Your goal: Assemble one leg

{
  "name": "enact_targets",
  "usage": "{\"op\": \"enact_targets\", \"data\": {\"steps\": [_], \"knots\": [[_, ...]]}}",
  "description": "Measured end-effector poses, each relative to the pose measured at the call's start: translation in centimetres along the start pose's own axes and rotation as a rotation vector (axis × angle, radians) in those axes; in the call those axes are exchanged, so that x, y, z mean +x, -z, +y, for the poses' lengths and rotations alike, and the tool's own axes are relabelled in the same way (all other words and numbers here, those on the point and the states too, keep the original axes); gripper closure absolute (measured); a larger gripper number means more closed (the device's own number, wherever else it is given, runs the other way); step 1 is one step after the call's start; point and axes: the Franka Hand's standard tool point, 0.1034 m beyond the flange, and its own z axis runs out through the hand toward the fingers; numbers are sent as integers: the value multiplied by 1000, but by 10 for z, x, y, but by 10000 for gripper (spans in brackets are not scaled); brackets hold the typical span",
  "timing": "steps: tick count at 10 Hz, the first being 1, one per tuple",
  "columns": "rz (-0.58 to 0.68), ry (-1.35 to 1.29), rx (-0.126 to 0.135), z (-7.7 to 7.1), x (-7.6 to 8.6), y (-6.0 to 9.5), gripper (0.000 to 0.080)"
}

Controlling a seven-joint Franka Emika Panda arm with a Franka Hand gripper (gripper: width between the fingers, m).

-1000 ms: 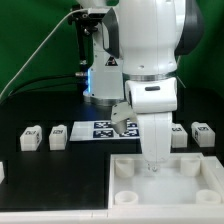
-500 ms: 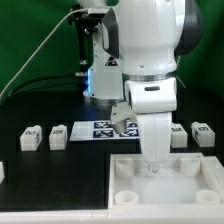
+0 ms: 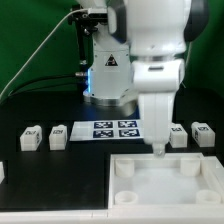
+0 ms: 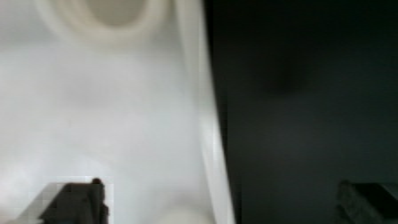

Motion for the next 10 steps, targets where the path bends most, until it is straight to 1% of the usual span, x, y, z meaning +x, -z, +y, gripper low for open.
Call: {"op": "enact_targets", "data": {"steps": [1,2,3,4,5,6,8,9,10], "knots": [[4,-173,-10,-5,18,12,150],[15,-308,-17,-21,41,19,150],[24,-486,-10,-49,63,13,150],[21,-550,-6,-53,69,15,150],[41,-627,-9,-47,66,16,150],[43,-772,1,-50,68,15,150],[47,-969,18,-54,72,14,150],[34,-1164,40,-69,84,8,150],[31,-1223,47,-75,91,8,150]]}}
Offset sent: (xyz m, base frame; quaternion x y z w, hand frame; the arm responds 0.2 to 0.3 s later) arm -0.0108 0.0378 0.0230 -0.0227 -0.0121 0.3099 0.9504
